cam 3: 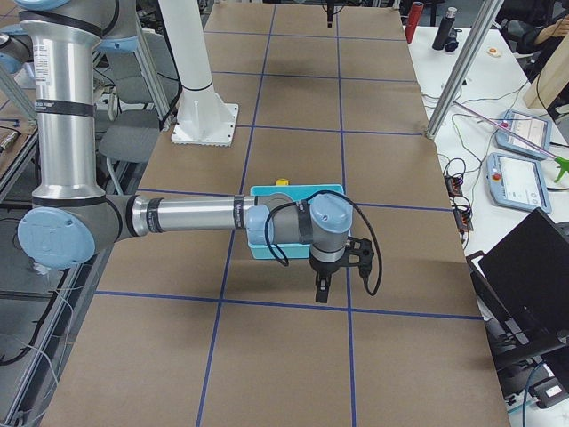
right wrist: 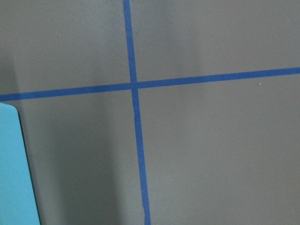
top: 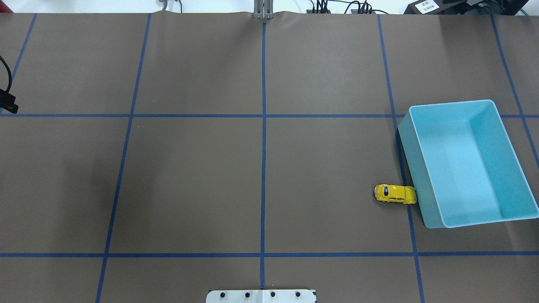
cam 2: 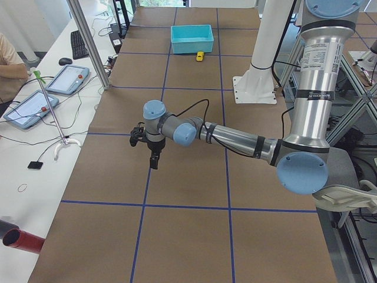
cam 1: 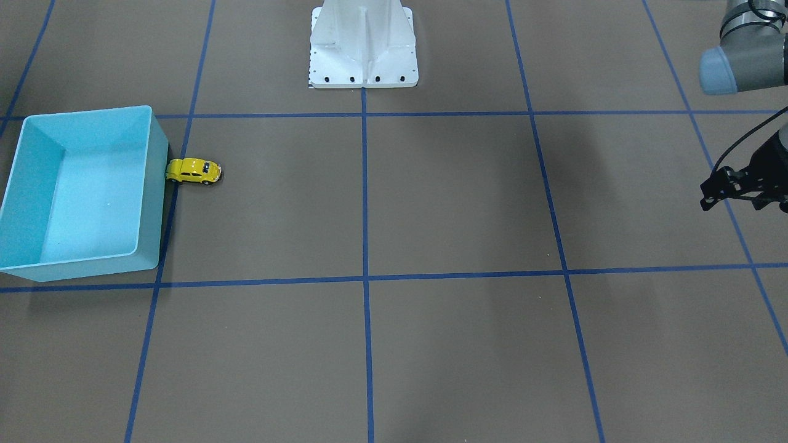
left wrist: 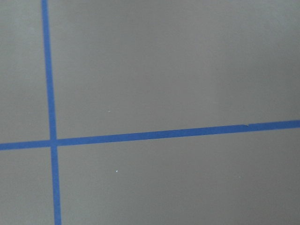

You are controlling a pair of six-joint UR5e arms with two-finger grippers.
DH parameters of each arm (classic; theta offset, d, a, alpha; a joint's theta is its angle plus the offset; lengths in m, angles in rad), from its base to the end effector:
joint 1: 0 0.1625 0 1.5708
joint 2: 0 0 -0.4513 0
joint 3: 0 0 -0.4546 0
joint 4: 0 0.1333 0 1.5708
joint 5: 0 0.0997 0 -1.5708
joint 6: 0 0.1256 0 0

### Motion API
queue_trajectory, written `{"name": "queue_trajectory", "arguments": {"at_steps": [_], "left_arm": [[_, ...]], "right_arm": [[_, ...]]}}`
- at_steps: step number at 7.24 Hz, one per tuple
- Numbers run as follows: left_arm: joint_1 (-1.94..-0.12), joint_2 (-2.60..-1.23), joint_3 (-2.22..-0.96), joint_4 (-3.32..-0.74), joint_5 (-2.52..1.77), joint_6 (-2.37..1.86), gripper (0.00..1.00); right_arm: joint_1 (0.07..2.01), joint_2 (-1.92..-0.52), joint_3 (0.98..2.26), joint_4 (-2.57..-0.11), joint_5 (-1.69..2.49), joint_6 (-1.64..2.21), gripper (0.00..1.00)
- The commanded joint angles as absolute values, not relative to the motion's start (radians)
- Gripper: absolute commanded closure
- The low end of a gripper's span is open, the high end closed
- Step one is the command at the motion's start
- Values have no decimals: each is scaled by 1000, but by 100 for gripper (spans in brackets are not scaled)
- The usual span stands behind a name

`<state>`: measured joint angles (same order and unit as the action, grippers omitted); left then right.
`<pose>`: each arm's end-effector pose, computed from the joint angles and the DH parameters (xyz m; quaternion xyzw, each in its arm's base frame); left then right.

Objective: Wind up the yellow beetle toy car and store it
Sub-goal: 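Withdraw the left arm while the car rolls toward the blue bin, then reach the right gripper down to the car beside the blue bin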

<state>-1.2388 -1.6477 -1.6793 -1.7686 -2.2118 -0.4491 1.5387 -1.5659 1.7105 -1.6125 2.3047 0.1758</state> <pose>0.1443 -0.5972 0.5848 0.0494 0.3548 0.0054 0.9336 0.0312 -0.5621 0.6308 0.0106 -0.3613 0.0485 0.9311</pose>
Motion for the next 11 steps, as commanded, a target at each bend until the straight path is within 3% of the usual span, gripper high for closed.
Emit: {"name": "queue_trajectory", "arguments": {"at_steps": [1,6,8,11], "left_arm": [[-1314,-1647,-1603,-1772,-2230,-219,0],[-1514,-1654,-1566,-1613,-2304,12,0],[-1534,-1643,-1571,-1608,-2306,206,0],[-1537,-1631,-1555,-1598,-2376,212,0]], "right_arm": [[1450,-1496,1924,-1771,2295,196,0],[1049,-1339,2224,-1772,2286,143,0],[935,-1348,2218,-1755,2167,-170,0],[754,-1388,2068,-1461,2062,-288,0]]}}
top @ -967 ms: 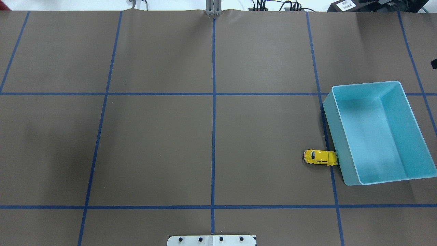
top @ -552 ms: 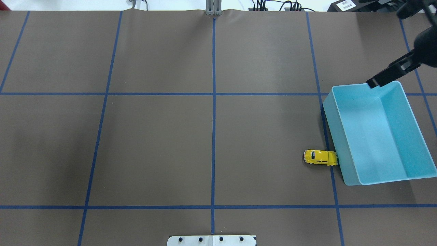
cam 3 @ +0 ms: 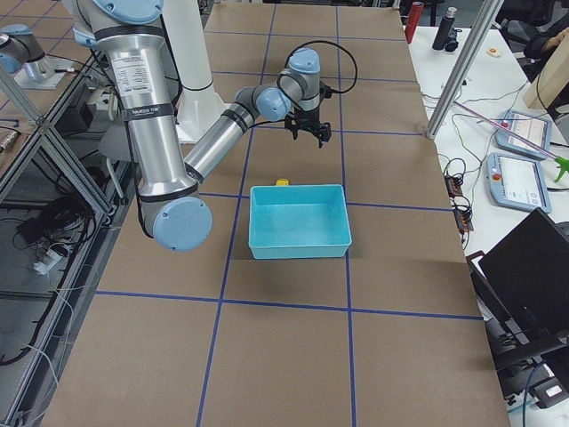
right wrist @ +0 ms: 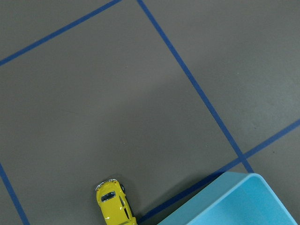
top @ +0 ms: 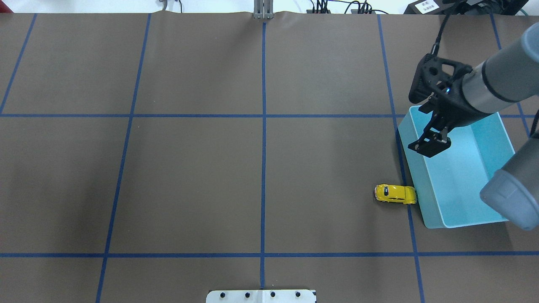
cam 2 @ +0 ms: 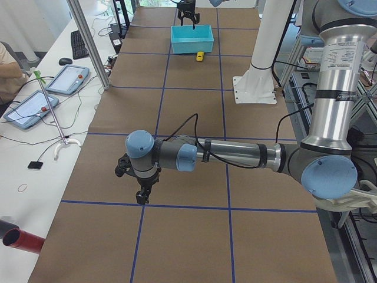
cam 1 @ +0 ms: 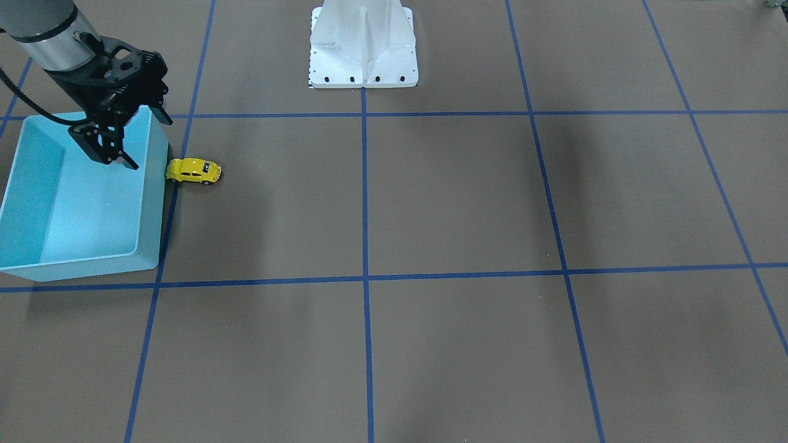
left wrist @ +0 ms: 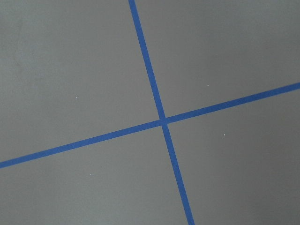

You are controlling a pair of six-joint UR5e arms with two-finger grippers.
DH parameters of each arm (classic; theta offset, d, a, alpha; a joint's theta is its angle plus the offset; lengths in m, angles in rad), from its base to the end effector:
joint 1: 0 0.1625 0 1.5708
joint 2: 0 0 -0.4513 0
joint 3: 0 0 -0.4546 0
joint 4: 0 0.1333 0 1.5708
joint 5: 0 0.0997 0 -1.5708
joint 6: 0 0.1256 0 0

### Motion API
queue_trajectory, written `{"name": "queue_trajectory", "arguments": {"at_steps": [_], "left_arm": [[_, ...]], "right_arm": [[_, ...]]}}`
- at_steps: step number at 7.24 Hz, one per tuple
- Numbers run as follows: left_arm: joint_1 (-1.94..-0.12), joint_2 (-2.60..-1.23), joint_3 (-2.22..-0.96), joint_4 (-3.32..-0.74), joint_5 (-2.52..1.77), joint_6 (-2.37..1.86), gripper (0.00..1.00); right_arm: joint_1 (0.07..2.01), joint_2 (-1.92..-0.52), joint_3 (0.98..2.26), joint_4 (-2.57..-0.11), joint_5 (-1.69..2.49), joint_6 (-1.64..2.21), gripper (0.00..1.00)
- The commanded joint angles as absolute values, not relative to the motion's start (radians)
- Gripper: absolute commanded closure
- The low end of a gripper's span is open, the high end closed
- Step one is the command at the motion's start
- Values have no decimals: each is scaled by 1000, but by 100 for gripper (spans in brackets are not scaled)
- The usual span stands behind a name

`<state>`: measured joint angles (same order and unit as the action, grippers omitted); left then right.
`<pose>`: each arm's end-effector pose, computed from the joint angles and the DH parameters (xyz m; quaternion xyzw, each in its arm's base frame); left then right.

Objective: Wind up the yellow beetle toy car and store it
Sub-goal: 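Reach the right gripper down to the car beside the blue bin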

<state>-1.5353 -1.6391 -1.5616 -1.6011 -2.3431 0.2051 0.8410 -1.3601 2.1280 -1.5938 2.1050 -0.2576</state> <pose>-0.0246 -0.5932 0.6666 0.0731 0.3714 0.1278 0.9167 -0.3270 -0.4696 0.2999 0.2837 -0.3211 -0.5103 0.7456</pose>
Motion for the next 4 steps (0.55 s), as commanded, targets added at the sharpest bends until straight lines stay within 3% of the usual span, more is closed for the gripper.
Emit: {"name": "queue_trajectory", "arguments": {"at_steps": [1,4], "left_arm": [[-1534,-1617,-1555,-1600,-2379,212,0],[-1540,-1599,-1569,-1604,-2442,213,0]], "right_arm": [[718,-1422,2050,-1392,2060,-288,0],[628,-1511,2011,-1295,2036,-287,0]]}}
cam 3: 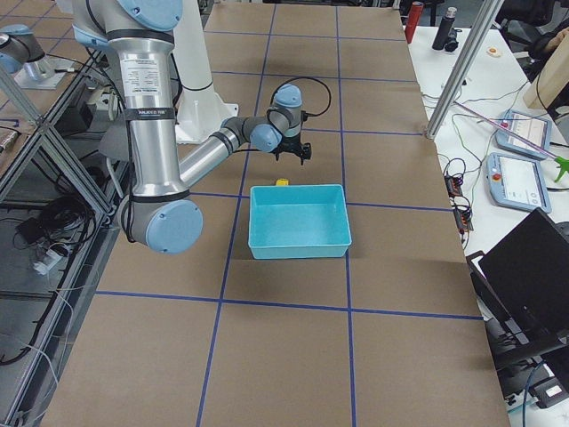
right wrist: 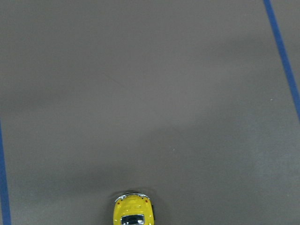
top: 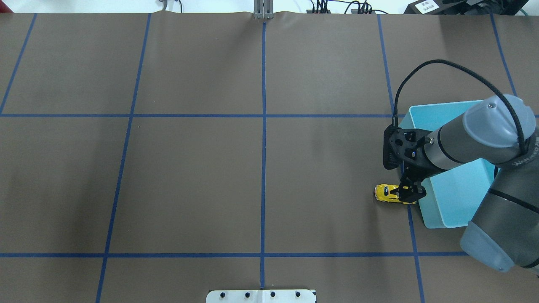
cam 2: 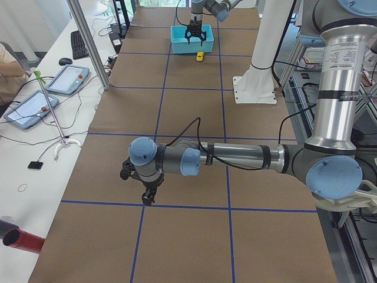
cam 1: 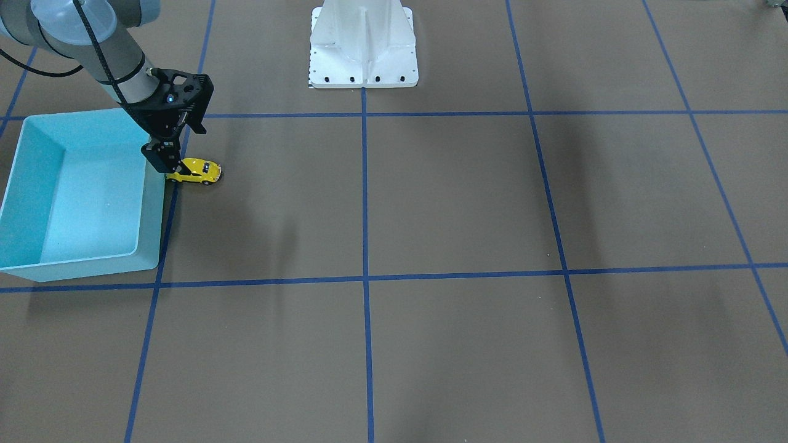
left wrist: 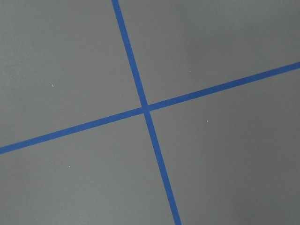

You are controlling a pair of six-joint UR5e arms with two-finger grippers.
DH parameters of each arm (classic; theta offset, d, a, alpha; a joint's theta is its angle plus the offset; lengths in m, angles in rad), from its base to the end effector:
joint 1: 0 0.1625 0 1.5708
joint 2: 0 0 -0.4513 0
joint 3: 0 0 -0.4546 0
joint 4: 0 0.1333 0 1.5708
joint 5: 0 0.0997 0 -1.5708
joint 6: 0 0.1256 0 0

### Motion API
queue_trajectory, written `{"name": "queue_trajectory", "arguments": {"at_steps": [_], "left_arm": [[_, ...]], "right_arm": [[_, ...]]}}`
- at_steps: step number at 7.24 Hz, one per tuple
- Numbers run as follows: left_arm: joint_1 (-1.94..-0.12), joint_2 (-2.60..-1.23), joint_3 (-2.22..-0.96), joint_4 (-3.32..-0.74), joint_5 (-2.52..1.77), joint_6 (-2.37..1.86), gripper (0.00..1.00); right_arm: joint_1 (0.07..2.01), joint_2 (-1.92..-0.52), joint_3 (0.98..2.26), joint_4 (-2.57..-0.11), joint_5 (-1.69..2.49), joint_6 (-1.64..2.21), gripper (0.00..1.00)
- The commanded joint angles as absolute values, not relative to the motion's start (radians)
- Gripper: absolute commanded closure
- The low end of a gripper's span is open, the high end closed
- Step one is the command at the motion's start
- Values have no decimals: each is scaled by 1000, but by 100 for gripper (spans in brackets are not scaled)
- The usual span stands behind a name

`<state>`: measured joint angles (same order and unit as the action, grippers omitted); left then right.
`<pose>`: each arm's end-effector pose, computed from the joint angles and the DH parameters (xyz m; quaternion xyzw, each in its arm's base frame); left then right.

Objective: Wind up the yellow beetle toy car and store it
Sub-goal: 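Reach the right gripper down to the car beside the blue bin, then close the right gripper on the yellow car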

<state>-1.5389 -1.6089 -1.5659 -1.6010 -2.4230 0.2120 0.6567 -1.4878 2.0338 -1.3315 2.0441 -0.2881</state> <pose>-0.0204 -0.5772 0.6746 0.0659 0.4088 0.1237 0.9018 -0.4093 -0.4116 0.3848 0.2872 -0.3206 -0.5819 0.6900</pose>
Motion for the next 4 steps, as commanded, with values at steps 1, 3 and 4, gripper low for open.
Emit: {"name": "queue_trajectory", "arguments": {"at_steps": [1,3,4], "left_arm": [[-1537,-1598,-1565,-1603,-2438,213,0],[-1537,-1560,-1568,-1600,-2442,212,0],[-1536,-1560,-1569,-1600,-2441,212,0]], "right_arm": [[615,-1511,1988,-1293,2026,-288,0],[617,-1506,1919,-1215,2026,-328,0],[615,-1505,1905,-1210,2025,-325,0]]}}
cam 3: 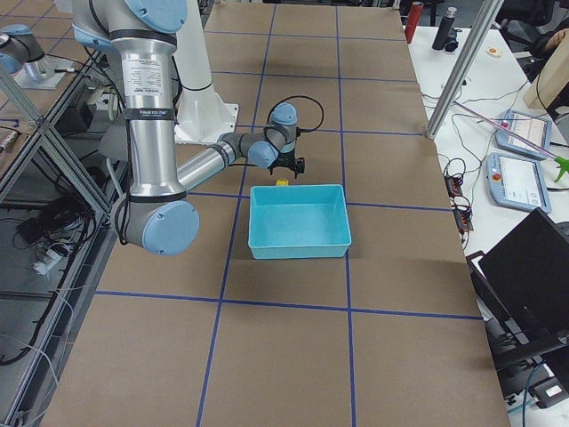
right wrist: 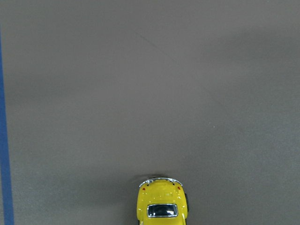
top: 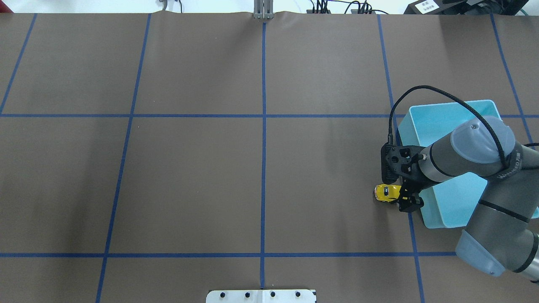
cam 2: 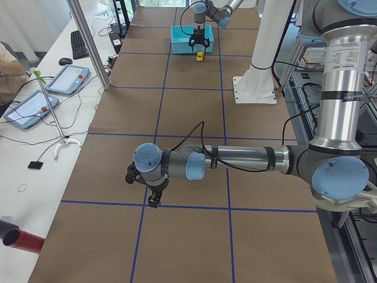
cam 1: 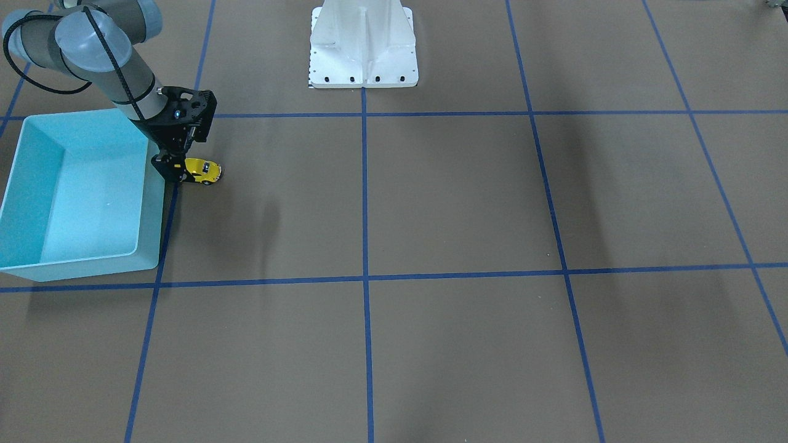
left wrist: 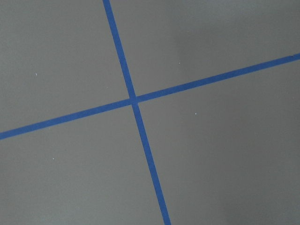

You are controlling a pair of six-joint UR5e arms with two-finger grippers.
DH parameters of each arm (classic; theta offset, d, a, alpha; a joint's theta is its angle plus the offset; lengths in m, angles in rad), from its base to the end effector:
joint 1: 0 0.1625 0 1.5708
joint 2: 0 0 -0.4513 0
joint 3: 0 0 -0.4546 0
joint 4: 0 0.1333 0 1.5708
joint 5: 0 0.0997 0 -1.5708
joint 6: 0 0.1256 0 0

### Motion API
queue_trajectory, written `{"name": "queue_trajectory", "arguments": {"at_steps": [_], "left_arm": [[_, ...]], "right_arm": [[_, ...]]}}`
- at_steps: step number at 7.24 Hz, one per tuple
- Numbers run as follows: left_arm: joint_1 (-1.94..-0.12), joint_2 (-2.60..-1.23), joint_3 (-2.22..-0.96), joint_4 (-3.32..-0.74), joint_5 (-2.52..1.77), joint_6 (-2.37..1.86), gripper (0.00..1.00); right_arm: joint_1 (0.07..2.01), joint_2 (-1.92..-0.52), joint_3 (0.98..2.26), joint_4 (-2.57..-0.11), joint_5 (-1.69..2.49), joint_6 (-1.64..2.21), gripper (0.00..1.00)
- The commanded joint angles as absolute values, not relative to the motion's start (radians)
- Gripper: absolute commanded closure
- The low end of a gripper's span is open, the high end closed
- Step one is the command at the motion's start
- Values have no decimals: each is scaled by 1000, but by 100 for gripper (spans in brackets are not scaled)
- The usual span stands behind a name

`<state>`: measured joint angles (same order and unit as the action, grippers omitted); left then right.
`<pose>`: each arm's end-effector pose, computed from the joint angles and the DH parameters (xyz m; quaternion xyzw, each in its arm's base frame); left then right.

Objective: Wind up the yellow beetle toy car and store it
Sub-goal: 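Close the right gripper on the yellow car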

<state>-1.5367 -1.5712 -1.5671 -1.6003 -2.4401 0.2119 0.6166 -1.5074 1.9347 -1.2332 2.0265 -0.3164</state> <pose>-0.0184 -0.5575 0.6937 0.0492 0.4183 0.1168 0.8994 -0.4381 -0.4062 0.4368 0.2795 -0.3130 -0.6042 0.6774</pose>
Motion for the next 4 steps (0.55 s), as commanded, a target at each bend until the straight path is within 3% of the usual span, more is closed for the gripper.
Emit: {"name": "queue_trajectory", "arguments": {"at_steps": [1,4], "left_arm": [[-1534,-1560,-1566,-1611,-2439,213,0],[-1536,-1560,-1575,-1600,-2441,212,0]], "right_arm": [[615,-1508,1896,-1210,2023,-325,0],[608,-1511,1873,-1210,2017,-319,0]]}}
